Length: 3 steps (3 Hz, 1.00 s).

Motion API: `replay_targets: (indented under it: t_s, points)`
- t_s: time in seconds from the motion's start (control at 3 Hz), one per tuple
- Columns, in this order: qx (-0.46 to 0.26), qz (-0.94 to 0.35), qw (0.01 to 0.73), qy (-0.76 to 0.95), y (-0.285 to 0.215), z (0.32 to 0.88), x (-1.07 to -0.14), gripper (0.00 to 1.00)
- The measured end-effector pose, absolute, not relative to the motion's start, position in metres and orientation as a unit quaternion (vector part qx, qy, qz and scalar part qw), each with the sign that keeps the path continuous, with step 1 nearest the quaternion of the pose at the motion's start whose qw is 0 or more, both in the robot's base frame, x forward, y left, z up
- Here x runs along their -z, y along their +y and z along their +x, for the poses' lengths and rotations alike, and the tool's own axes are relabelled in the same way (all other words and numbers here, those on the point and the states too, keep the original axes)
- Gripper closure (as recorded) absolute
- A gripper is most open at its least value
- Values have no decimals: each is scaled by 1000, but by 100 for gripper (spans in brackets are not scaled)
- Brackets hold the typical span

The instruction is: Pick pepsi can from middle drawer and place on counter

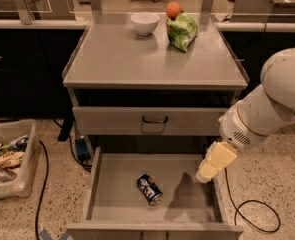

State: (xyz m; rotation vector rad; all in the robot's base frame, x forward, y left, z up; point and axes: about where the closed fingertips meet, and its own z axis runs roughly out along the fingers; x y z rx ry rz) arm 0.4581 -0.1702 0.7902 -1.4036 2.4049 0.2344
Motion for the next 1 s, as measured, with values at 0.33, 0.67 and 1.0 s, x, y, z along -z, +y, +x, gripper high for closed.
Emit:
replay_targets:
  t_s: [0.33,0.67,1.0]
  points:
    - [-74,-499,175,846,-163,458,-782,0]
    - [-76,-511,179,838,-122,464,-749,0]
    - [-72,-507,181,840,-86,470,-714,0]
